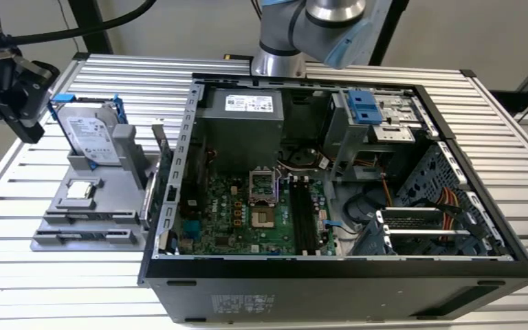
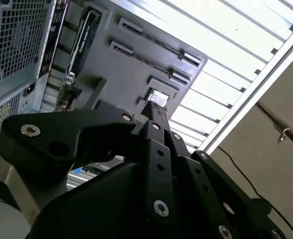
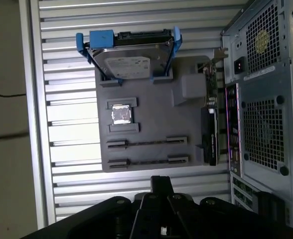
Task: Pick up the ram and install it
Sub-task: 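Pick up the ram and move it above insertion slot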
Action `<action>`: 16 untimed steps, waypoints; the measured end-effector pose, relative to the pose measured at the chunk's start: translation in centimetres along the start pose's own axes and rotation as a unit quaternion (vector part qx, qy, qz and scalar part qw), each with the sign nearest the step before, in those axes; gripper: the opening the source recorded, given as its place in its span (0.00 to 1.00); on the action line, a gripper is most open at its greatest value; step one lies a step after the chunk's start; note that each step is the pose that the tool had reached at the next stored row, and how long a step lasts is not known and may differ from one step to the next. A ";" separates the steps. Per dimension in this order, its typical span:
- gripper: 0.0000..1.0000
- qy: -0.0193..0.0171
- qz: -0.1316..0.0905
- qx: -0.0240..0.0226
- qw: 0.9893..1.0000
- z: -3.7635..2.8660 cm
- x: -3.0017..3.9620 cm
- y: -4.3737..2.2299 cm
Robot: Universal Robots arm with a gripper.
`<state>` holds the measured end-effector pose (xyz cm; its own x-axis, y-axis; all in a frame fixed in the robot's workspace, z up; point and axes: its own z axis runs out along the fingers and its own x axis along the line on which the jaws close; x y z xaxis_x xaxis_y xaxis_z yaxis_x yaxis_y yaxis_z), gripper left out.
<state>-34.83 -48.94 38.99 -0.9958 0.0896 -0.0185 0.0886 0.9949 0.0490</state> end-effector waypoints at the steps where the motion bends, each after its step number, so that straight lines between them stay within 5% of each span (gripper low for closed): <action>1: 0.00 0.000 0.000 0.000 1.000 -0.01 0.00 -0.12; 11: 0.00 0.000 0.000 0.000 1.000 -0.07 0.01 -1.36; 16: 0.00 0.000 0.000 0.000 1.000 -0.06 0.00 -1.48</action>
<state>-34.97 -50.41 38.97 -0.9958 0.0895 -0.0185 0.0885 0.9948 0.0495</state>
